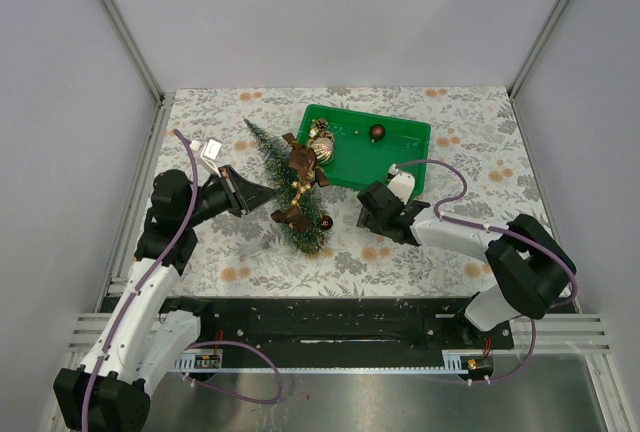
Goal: Decorate the small christmas tree
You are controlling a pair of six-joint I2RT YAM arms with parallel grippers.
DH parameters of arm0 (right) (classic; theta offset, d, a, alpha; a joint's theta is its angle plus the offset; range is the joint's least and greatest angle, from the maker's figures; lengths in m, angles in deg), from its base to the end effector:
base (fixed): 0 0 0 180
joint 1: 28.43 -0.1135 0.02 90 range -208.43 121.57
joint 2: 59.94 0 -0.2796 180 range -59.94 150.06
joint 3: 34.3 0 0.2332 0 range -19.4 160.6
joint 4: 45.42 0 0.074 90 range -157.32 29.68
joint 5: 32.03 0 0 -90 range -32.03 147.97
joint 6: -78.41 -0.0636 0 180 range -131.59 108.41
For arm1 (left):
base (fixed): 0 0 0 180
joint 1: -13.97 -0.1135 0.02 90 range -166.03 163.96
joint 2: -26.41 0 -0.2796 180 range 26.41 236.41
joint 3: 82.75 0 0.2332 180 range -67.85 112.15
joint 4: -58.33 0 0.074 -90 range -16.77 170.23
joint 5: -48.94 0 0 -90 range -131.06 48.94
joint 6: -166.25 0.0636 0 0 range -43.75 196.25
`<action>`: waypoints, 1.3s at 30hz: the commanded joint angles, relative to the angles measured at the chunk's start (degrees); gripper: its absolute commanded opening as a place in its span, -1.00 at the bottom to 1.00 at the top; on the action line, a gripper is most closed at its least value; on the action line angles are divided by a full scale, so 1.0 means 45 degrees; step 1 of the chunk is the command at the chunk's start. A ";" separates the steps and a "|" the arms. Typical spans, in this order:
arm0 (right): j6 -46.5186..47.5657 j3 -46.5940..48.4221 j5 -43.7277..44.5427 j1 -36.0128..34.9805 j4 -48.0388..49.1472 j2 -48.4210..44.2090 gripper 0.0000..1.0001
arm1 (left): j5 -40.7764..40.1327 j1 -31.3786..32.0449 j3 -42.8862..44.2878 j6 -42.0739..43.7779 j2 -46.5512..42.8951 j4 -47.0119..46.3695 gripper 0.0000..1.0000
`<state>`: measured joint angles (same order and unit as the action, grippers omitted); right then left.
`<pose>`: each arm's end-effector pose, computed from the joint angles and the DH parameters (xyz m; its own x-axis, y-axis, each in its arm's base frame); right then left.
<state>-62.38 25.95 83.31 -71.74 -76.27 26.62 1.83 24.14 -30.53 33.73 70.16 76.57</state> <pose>0.2250 0.1747 0.1788 -0.7360 0.2686 -0.6214 0.1886 0.9629 0.1929 0.1573 -0.0722 0.3207 -0.6567 -0.3853 -0.6483 0.4690 0.4645 -0.7512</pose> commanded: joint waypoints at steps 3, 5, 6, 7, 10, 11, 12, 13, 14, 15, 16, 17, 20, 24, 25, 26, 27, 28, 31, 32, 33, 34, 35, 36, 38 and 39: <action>0.0035 0.0314 -0.0144 0.0152 0.0711 0.0158 0.29 | 0.0253 -0.0035 0.0007 0.0016 -0.0034 -0.0155 -1.00; -0.0003 0.0256 -0.0144 0.0152 0.0769 0.0158 0.15 | 0.0234 -0.0054 0.0007 0.0016 -0.0034 -0.0155 -1.00; -0.0004 0.0237 -0.0144 0.0152 0.0789 0.0139 0.09 | 0.0234 -0.0035 0.0027 0.0016 -0.0073 -0.0155 -1.00; 0.0016 0.0217 -0.0144 0.0152 0.0789 0.0138 0.04 | 0.0253 -0.0034 0.0007 0.0016 -0.0073 -0.0155 -1.00; -0.0004 0.0120 -0.0124 0.0152 0.0848 0.0021 -0.13 | 0.0253 -0.0034 0.0007 -0.0003 -0.0092 -0.0135 -1.00; -0.0023 0.0081 -0.0124 0.0152 0.0906 -0.0056 -0.19 | 0.0253 -0.0034 0.0007 0.0016 -0.0073 -0.0155 -1.00; -0.0062 0.0022 -0.0105 0.0152 0.0926 -0.0115 -0.23 | 0.0253 -0.0034 0.0007 -0.0003 -0.0092 -0.0155 -1.00; -0.0062 0.0002 -0.0085 0.0152 0.0965 -0.0135 -0.25 | 0.0272 -0.0034 0.0007 -0.0004 -0.0073 -0.0155 -1.00; -0.0082 -0.0017 -0.0104 0.0152 0.0965 -0.0135 -0.25 | 0.0273 -0.0034 0.0007 -0.0004 -0.0092 -0.0155 -1.00; -0.0043 0.0002 -0.0104 0.0152 0.0965 -0.0096 -0.26 | 0.0273 -0.0034 0.0007 -0.0004 -0.0093 -0.0155 -1.00; -0.0023 0.0021 -0.0124 0.0152 0.0965 -0.0057 -0.29 | 0.0273 -0.0034 -0.0012 -0.0004 -0.0093 -0.0155 -1.00; -0.0023 0.0041 -0.0124 0.0152 0.0965 -0.0076 -0.33 | 0.0253 -0.0034 -0.0012 -0.0004 -0.0093 -0.0135 -1.00; 0.0074 -0.0095 -0.0202 0.0152 0.1120 -0.0465 -0.41 | 0.0273 -0.0034 -0.0031 0.0016 -0.0112 -0.0135 -1.00; 0.0815 -0.0992 -0.0767 0.0152 0.2096 -0.2510 -0.41 | 0.0273 -0.0035 -0.0013 0.0016 -0.0112 -0.0155 -1.00; 0.1107 -0.1323 -0.0904 0.0171 0.2291 -0.3368 -0.42 | 0.0292 -0.0034 -0.0032 0.0016 -0.0093 -0.0155 -1.00; 0.1361 -0.1539 -0.1157 0.0171 0.2409 -0.4112 -0.42 | 0.0292 -0.0034 -0.0012 0.0016 -0.0093 -0.0155 -1.00; 0.1615 -0.1831 -0.1468 0.0152 0.2546 -0.4989 -0.43 | 0.0312 -0.0034 0.0007 0.0016 -0.0093 -0.0155 -1.00; 0.1966 -0.2047 -0.1781 0.0152 0.2663 -0.5888 -0.44 | 0.0331 -0.0034 0.0027 0.0016 -0.0093 -0.0155 -1.00; 0.2807 -0.2244 -0.3439 0.0171 0.2801 -0.7786 -0.44 | 0.0351 -0.0034 0.0008 -0.0023 -0.0092 -0.0174 -1.00; 0.3060 -0.2244 -0.4063 0.0152 0.2878 -0.8294 -0.45 | 0.0351 -0.0034 -0.0012 -0.0023 -0.0054 -0.0155 -1.00; 0.3217 -0.2186 -0.4553 0.0152 0.2860 -0.8589 -0.44 | 0.0351 -0.0054 0.0007 -0.0043 -0.0073 -0.0174 -1.00; 0.3296 -0.2089 -0.5099 0.0171 0.2821 -0.8785 -0.45 | 0.0351 -0.0035 -0.0031 -0.0043 -0.0092 -0.0194 -1.00; 0.3375 -0.1952 -0.5588 0.0152 0.2898 -0.8884 -0.45 | 0.0351 -0.0054 -0.0051 -0.0043 -0.0112 -0.0194 -1.00; 0.3433 -0.1816 -0.6153 0.0171 0.2899 -0.8885 -0.46 | 0.0351 -0.0035 -0.0051 -0.0043 -0.0131 -0.0194 -1.00; 0.3473 -0.1639 -0.6936 0.0152 0.3034 -0.8769 -0.46 | 0.0351 -0.0034 -0.0071 -0.0043 -0.0151 -0.0174 -1.00; 0.3473 -0.1619 -0.7327 0.0152 0.3229 -0.8690 -0.47 | 0.0351 -0.0054 -0.0090 -0.0043 -0.0171 -0.0155 -1.00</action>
<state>-49.59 16.72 61.28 -71.32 -64.36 -13.94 2.10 24.14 -30.53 33.71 70.12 76.54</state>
